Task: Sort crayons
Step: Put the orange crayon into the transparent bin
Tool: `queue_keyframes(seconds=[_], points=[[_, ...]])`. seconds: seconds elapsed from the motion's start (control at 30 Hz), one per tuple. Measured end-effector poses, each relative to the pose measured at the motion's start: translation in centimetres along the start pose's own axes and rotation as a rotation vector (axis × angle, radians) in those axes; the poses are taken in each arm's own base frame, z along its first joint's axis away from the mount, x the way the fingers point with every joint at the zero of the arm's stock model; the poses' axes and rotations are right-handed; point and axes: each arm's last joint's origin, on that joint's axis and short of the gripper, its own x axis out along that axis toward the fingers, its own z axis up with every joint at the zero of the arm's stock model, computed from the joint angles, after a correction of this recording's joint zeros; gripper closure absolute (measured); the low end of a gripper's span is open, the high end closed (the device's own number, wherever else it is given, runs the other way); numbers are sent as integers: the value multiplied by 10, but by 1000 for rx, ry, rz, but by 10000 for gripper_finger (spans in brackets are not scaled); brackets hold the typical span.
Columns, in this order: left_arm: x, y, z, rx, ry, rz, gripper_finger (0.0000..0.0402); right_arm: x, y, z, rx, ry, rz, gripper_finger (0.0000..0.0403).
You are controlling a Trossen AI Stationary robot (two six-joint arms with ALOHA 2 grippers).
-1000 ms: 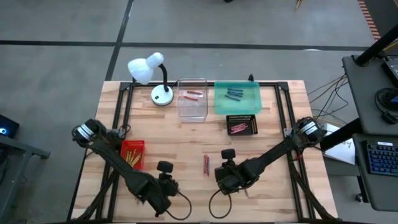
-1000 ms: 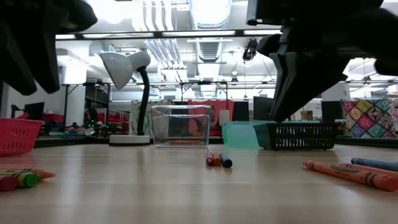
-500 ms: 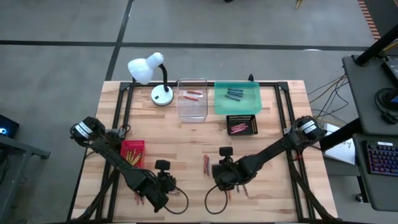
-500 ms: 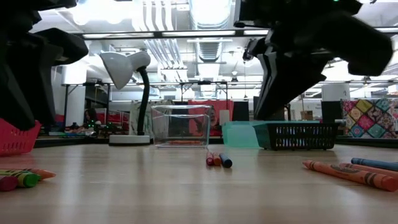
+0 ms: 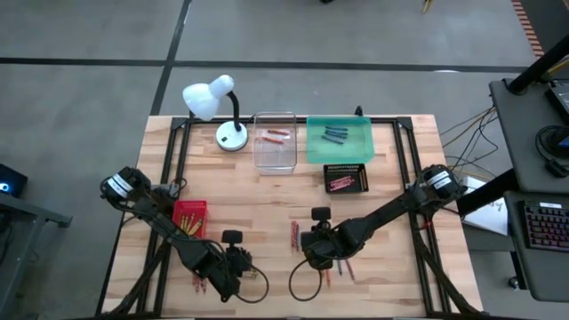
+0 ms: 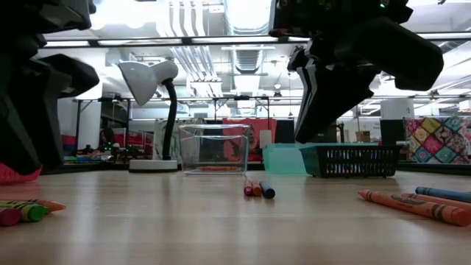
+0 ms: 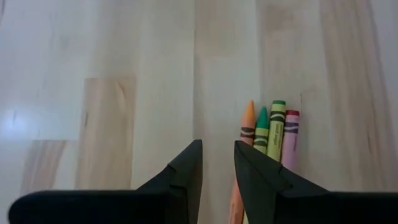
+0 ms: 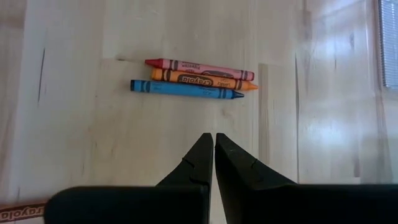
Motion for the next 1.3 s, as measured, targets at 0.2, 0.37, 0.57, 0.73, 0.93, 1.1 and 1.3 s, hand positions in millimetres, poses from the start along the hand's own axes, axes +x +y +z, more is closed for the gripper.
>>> queue_keyframes(seconds=[0.2, 0.37, 0.57, 0.73, 0.93, 1.1, 1.3], points=[[0, 0, 0, -13, 7, -9, 310, 0, 0, 0, 1, 0, 0, 394], [0, -1, -1, -27, 7, -12, 274, 0, 0, 0, 7, 0, 0, 394], [-1, -2, -1, -34, 7, -13, 252, 0, 0, 0, 17, 0, 0, 394], [1, -2, -2, -40, 12, -9, 251, 0, 0, 0, 18, 0, 0, 394], [3, -2, -4, -44, 19, -4, 251, 0, 0, 0, 21, -1, 1, 394], [8, 1, -11, -48, 15, -8, 251, 0, 0, 0, 30, -4, 2, 394], [12, 6, -21, -71, 4, -18, 251, 0, 0, 1, 33, -5, 2, 394]])
